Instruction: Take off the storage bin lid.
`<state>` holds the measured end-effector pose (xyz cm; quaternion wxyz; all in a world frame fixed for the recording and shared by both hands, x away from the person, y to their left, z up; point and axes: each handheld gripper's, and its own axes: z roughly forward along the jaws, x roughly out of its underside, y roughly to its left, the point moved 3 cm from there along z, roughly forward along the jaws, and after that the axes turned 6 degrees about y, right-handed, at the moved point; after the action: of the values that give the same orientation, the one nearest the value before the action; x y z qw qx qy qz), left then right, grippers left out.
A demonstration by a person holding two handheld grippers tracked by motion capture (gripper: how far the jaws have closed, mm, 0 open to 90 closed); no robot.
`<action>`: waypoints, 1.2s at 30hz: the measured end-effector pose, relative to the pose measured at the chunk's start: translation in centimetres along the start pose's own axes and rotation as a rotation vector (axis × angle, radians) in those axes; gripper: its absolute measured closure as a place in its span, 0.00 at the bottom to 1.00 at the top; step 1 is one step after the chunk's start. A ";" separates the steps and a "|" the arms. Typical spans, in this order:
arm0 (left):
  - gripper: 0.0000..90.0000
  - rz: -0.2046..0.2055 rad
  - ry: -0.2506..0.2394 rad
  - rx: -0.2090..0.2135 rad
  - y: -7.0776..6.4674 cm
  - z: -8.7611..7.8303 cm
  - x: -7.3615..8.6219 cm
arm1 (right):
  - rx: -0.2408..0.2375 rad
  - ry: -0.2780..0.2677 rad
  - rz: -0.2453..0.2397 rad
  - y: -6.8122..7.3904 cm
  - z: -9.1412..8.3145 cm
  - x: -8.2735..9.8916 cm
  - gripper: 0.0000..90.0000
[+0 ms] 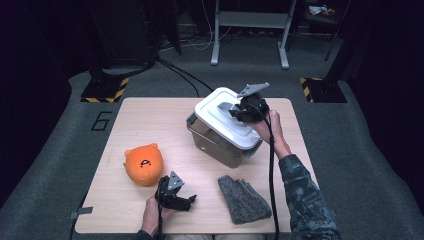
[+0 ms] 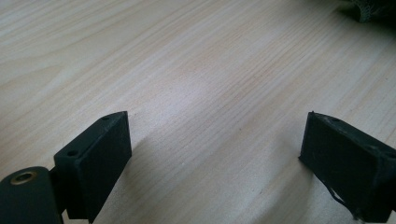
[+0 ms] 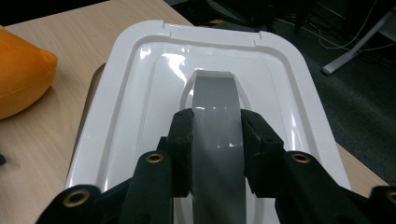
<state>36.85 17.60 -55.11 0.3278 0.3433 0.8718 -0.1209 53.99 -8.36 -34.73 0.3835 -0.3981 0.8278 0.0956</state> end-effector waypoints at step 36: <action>0.09 0.003 0.002 0.001 0.0 0.0 0.0 | 0.249 0.010 0.253 -8.0 -3.0 3.5 0.74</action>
<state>36.88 17.64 -55.08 0.3270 0.3450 0.8716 -0.1203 56.83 -17.16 -33.99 0.4107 -0.2405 0.8787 0.0378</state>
